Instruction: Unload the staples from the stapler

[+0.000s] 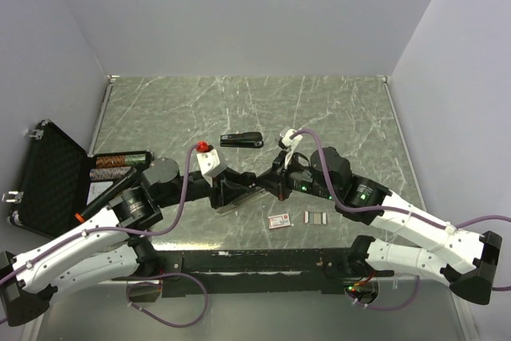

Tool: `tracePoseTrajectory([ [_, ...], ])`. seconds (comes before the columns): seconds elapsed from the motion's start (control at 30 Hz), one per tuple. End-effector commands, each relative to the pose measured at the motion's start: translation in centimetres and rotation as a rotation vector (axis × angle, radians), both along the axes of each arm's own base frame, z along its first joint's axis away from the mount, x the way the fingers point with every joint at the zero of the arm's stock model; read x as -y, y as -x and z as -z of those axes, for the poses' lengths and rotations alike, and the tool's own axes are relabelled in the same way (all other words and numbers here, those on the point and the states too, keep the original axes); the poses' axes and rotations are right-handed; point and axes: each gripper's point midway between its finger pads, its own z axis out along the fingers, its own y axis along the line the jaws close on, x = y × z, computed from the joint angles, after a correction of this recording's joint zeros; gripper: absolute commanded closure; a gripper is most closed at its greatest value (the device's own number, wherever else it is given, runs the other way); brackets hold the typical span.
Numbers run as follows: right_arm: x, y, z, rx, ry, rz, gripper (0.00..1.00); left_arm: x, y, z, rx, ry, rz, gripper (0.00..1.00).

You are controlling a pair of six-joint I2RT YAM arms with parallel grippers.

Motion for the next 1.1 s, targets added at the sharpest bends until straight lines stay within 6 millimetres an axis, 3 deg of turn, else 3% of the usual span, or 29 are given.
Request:
tracePoseTrajectory([
  [0.0, -0.2, 0.4, 0.7, -0.031, -0.022, -0.008, 1.0, -0.6, -0.2, -7.3, 0.135, 0.226, -0.039, 0.99],
  [0.23, -1.2, 0.3, 2.1, -0.072, -0.022, -0.017, 1.0, -1.1, -1.6, -8.1, 0.129, 0.269, -0.124, 0.99],
  [0.47, -2.1, -1.0, 6.0, -0.139, -0.004, 0.058, 1.0, -2.3, -3.5, -8.9, 0.109, 0.336, -0.256, 0.99],
  [0.67, -1.8, -2.1, 7.5, -0.144, -0.019, 0.137, 1.0, -3.0, -3.7, -9.3, 0.105, 0.357, -0.293, 0.99],
  [1.07, -3.3, -2.7, 7.9, -0.169, -0.039, 0.132, 1.0, -3.1, -3.9, -9.9, 0.092, 0.392, -0.307, 0.99],
])
